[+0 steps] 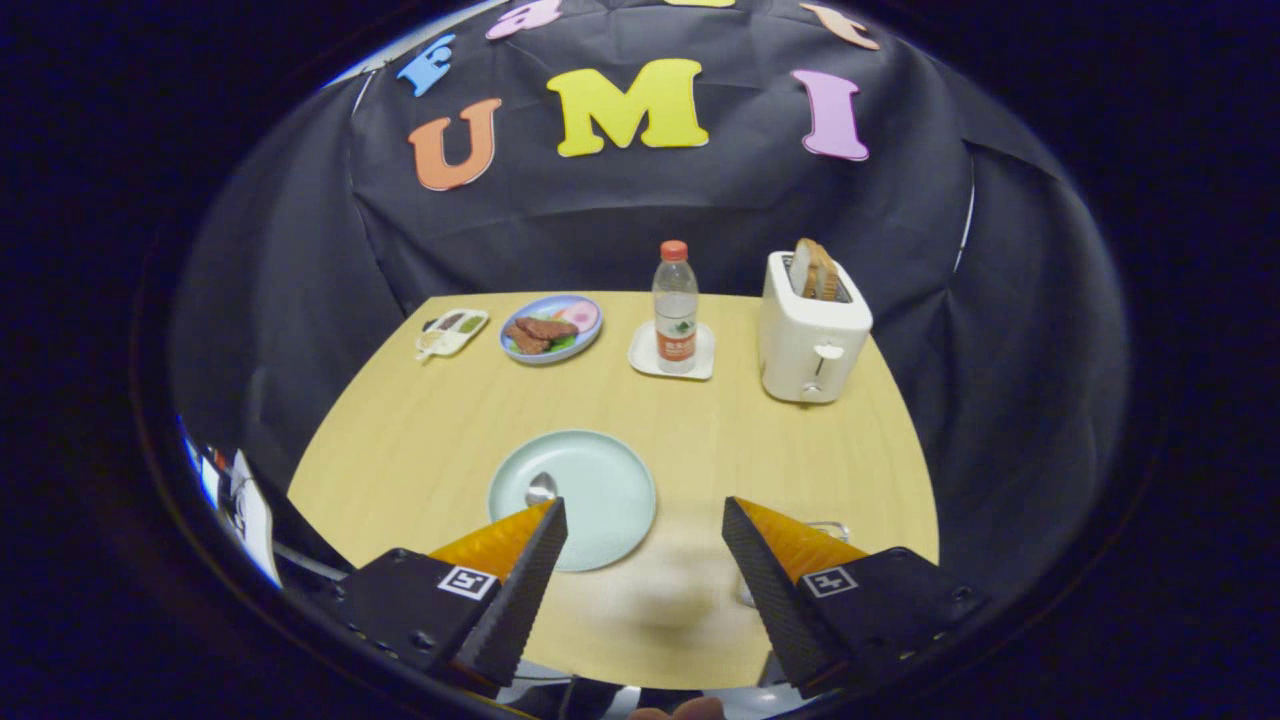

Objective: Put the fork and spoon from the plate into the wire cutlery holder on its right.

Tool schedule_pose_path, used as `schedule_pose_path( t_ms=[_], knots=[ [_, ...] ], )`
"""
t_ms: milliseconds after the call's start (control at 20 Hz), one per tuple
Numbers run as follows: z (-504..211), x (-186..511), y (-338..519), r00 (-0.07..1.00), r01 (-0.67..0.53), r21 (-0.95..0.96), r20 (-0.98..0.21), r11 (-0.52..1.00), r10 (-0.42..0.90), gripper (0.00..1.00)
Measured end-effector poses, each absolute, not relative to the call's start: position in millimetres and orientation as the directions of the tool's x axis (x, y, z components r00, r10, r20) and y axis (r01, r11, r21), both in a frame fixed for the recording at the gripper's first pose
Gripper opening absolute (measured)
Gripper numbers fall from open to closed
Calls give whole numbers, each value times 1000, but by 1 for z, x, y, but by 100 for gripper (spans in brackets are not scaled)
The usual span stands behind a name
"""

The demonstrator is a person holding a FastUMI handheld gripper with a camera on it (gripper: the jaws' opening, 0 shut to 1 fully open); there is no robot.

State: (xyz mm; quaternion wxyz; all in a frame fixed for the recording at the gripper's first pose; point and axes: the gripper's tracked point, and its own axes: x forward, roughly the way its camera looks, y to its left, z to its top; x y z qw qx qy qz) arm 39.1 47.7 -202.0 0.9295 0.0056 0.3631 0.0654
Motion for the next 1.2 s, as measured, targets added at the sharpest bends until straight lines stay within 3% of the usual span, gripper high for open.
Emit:
schedule_pose_path(
  t_ms=[350,800,1000,1200],
  knots=[
    [-293,40,133,692,-127,67,-708,990,137,95],
    [-363,56,164,627,-120,17,-774,993,89,94],
    [-378,58,164,604,-118,-11,-795,993,62,79],
    [-386,57,165,578,-114,-3,-814,993,64,54]
  ],
)
